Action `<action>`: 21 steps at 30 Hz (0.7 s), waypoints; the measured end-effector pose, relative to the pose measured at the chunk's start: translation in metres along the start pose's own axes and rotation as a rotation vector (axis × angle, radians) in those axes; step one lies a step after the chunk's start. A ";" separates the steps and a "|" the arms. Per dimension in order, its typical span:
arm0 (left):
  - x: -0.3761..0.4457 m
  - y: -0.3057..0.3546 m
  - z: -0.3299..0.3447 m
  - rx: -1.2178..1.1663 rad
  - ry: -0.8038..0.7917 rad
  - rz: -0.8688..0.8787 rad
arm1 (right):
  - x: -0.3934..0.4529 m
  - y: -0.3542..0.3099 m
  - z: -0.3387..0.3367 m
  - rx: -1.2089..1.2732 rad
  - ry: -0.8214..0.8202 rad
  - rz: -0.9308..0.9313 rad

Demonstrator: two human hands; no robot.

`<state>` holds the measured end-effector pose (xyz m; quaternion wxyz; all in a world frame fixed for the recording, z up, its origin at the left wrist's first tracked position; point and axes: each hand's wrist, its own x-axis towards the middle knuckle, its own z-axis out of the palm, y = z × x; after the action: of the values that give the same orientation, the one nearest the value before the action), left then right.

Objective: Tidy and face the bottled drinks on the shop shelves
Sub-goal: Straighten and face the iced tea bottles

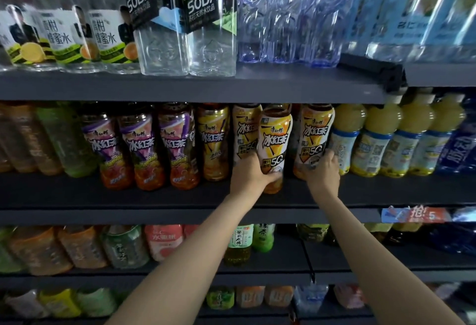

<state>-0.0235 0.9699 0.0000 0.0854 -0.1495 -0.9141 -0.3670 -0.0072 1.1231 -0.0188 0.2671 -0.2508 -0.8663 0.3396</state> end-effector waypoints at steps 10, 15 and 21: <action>0.027 0.022 0.038 0.084 0.141 -0.053 | 0.012 0.009 0.002 -0.039 -0.050 -0.078; 0.031 0.027 0.048 0.133 0.158 -0.066 | 0.021 0.012 0.003 -0.008 -0.082 -0.119; 0.040 0.030 0.051 0.103 0.144 -0.100 | 0.021 0.013 0.004 -0.012 -0.084 -0.118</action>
<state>-0.0533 1.0343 -0.0071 0.1399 -0.0721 -0.9297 -0.3330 -0.0222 1.1429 -0.0247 0.2487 -0.1864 -0.8920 0.3283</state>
